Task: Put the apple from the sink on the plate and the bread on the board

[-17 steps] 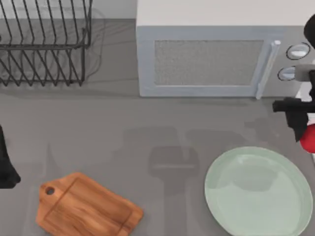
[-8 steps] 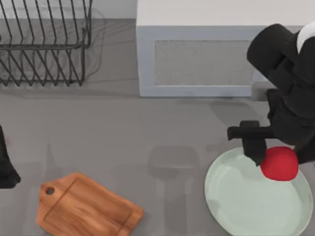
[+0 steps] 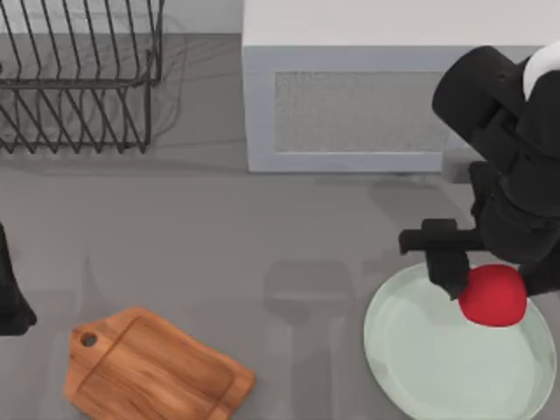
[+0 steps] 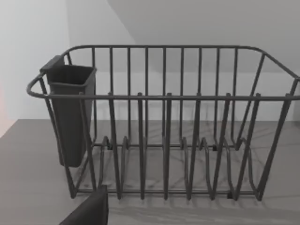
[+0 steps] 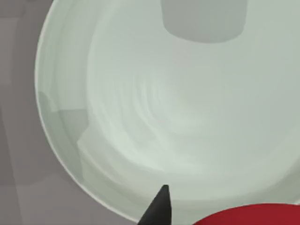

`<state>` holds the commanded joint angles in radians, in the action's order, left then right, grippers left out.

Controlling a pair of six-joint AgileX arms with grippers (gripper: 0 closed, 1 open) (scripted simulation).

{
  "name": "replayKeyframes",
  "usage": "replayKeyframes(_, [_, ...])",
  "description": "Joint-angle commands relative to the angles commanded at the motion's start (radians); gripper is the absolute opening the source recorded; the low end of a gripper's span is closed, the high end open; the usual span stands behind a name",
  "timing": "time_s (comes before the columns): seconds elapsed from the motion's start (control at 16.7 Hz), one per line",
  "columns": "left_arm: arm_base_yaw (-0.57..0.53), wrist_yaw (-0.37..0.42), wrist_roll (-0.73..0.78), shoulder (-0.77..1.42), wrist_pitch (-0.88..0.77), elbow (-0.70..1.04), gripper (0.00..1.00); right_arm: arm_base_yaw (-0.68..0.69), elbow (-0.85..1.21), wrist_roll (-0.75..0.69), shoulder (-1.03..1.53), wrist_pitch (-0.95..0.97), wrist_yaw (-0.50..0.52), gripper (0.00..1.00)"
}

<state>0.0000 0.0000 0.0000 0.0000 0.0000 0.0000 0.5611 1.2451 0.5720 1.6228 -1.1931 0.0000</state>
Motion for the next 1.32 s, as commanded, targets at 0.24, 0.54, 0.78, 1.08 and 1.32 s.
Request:
replayKeyframes(0.24, [0.0, 0.0, 0.0, 0.0, 0.0, 0.0, 1.0, 0.0, 0.0, 0.0, 0.0, 0.0, 0.0, 0.45])
replayKeyframes(0.54, [0.0, 0.0, 0.0, 0.0, 0.0, 0.0, 1.0, 0.0, 0.0, 0.0, 0.0, 0.0, 0.0, 0.83])
replayKeyframes(0.78, [0.0, 0.0, 0.0, 0.0, 0.0, 0.0, 1.0, 0.0, 0.0, 0.0, 0.0, 0.0, 0.0, 1.0])
replayKeyframes(1.08, [0.0, 0.0, 0.0, 0.0, 0.0, 0.0, 1.0, 0.0, 0.0, 0.0, 0.0, 0.0, 0.0, 1.0])
replayKeyframes(1.32, [0.0, 0.0, 0.0, 0.0, 0.0, 0.0, 1.0, -0.005, -0.007, -0.004, -0.01, 0.008, 0.0, 1.0])
